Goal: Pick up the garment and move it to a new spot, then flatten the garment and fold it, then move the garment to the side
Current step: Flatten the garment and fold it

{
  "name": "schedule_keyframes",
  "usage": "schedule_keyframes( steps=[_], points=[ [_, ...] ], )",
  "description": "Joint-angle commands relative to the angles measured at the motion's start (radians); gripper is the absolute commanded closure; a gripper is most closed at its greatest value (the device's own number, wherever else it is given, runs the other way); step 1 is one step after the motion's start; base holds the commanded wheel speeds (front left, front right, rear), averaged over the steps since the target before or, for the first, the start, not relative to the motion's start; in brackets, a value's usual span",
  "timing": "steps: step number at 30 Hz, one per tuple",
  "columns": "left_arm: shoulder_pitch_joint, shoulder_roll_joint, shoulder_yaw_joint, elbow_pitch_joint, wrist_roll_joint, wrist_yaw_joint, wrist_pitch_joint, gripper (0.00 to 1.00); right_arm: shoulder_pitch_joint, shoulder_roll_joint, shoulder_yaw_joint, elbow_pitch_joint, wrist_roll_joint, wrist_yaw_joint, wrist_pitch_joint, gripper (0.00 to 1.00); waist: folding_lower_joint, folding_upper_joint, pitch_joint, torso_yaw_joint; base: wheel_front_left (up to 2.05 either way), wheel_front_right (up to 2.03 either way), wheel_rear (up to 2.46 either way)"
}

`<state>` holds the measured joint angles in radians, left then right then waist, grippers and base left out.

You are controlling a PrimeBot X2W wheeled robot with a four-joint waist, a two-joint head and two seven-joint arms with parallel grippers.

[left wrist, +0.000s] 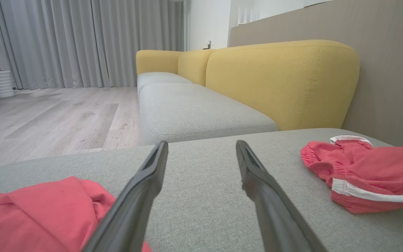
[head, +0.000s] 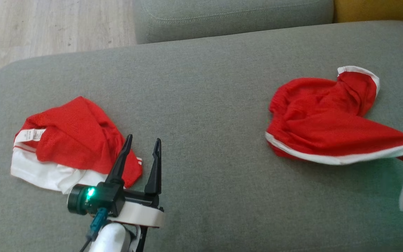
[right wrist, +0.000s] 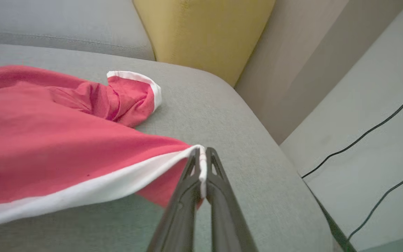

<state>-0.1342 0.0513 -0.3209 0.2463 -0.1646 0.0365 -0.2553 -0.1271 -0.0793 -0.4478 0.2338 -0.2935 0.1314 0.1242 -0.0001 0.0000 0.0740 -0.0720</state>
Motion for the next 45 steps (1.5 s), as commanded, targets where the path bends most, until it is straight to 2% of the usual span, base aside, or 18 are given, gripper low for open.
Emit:
schedule_keyframes(
  steps=[1, 2, 3, 7, 13, 23, 32, 45],
  points=[
    [-0.018, -0.001, 0.031, -0.032, 0.004, 0.005, -0.006, 0.0, -0.017, -0.016, 0.011, -0.046, -0.016, -0.001, 0.001, 1.0, 0.0001, 0.0, 0.0, 0.003, 0.0, 0.0, 0.0],
    [-0.018, -0.001, 0.031, -0.031, 0.003, 0.005, -0.006, 0.0, -0.015, -0.012, 0.002, -0.054, -0.037, -0.001, 0.003, 0.48, 0.0001, 0.0, 0.0, 0.005, 0.0, 0.0, 0.0],
    [-0.018, -0.001, 0.031, -0.031, 0.003, 0.005, -0.006, 0.0, -0.016, -0.007, -0.006, -0.062, -0.052, -0.001, 0.001, 0.0, 0.0001, 0.0, 0.0, 0.007, 0.0, 0.0, 0.0],
    [-0.018, -0.001, 0.029, -0.029, 0.003, 0.005, -0.006, 0.0, -0.04, 0.015, -0.011, -0.088, -0.08, -0.001, -0.037, 0.0, 0.0001, 0.0, -0.001, 0.014, 0.0, 0.0, 0.0],
    [-0.017, -0.001, 0.03, -0.027, 0.007, 0.004, -0.006, 0.0, -0.071, 0.028, 0.073, -0.119, -0.036, -0.001, -0.138, 0.0, 0.0001, 0.0, -0.006, 0.02, 0.0, 0.0, 0.0],
    [-0.015, -0.001, 0.032, -0.026, 0.016, -0.004, -0.006, 0.0, -0.024, 0.029, 0.374, -0.122, 0.231, -0.001, -0.306, 0.0, 0.0001, 0.0, -0.004, 0.031, 0.0, 0.0, 0.0],
    [-0.027, -0.001, 0.016, -0.025, 0.014, -0.006, -0.006, 0.0, -0.008, 0.029, 0.514, -0.013, 0.305, -0.001, -0.269, 0.0, 0.0001, 0.0, 0.025, 0.066, 0.0, 0.0, 0.0],
    [-0.069, -0.001, -0.014, -0.026, 0.007, -0.012, -0.006, 0.0, -0.143, 0.029, 0.569, 0.222, 0.263, -0.001, -0.159, 0.0, 0.0001, 0.0, 0.106, 0.125, 0.0, 0.0, 0.0]
  ],
)
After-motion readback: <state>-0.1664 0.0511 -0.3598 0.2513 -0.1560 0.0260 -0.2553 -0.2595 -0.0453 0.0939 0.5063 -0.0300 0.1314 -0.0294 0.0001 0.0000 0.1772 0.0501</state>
